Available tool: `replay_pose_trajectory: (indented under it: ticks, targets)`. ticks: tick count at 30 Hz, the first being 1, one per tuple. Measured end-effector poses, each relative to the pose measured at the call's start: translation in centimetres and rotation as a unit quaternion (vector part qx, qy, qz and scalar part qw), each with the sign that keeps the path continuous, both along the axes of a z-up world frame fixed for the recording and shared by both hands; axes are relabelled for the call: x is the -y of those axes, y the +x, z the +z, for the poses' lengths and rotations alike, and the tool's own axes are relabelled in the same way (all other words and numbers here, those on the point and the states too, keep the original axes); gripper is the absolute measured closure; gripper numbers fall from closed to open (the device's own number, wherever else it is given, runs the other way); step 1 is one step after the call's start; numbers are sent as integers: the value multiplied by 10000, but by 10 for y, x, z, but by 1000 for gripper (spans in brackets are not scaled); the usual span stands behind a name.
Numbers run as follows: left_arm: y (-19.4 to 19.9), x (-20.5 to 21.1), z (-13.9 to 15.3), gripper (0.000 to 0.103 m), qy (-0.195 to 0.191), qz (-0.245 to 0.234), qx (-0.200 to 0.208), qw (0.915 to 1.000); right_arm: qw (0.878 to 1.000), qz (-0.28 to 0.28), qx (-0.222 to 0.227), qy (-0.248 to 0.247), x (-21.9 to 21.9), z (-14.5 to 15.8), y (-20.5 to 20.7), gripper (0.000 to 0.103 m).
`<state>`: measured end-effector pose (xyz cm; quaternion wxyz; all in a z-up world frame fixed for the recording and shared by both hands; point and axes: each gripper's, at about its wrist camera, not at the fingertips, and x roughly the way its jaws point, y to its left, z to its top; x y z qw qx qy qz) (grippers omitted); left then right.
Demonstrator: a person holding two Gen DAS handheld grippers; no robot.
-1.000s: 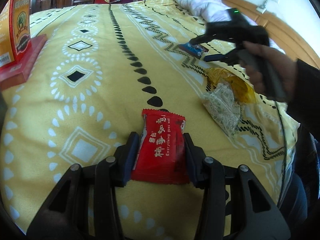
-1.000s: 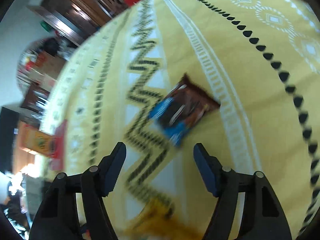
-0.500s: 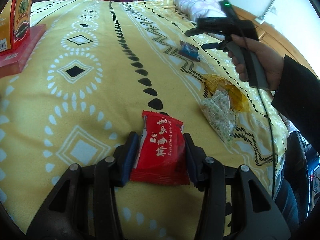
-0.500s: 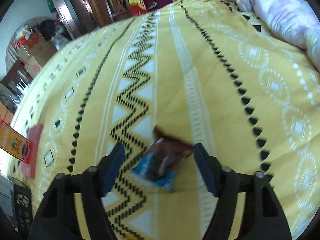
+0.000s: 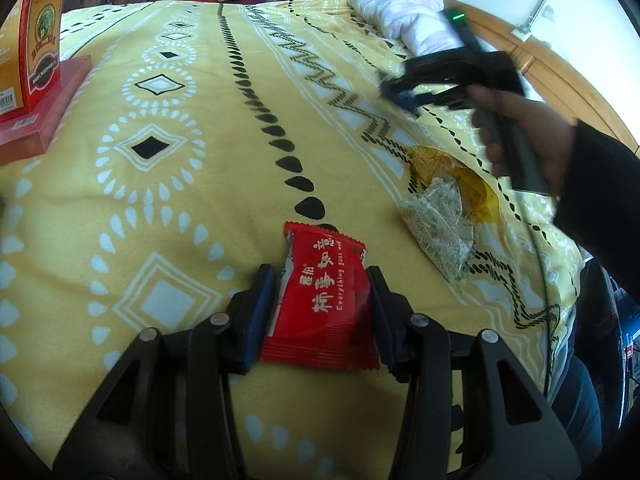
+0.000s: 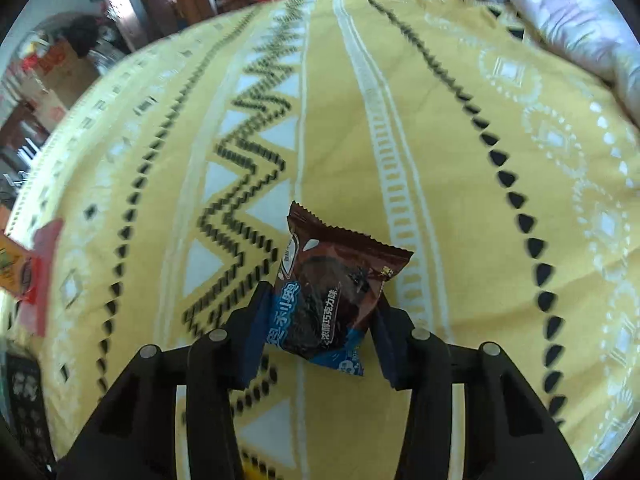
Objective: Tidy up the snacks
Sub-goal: 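Carry both held packets from the bed over the glass bowl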
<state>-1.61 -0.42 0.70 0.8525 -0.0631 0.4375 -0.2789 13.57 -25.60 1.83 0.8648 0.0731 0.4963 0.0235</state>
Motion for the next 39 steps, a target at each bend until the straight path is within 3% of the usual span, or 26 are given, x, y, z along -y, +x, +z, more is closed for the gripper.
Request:
replay_pose_trajectory:
  ticks: [6,13,17,24,30,39]
  targets:
    - [-4,-4,10,61,5,56,-104,9999,9948,278,908,381,-5,65,-97,53]
    - [-28,5,44,61,242,107,216,9994,9899,383,937,994,-21,64,-220,53]
    - [-37,4,80,61,438,279,581,9970,9899,488,860,1012,-33,63,-253,53]
    - [-41,-21,143,61,766,824,1274,9855,9852,735,1227,941,-48,96,-270,53]
    - [-55,-62,188,61,1013,1420,1816,9678,9763,1096,1630,906,-80,140,-267,53]
    - [-73,-125,226,61,1031,2097,2215,9468,9575,1871,1996,916,-162,196,-258,53]
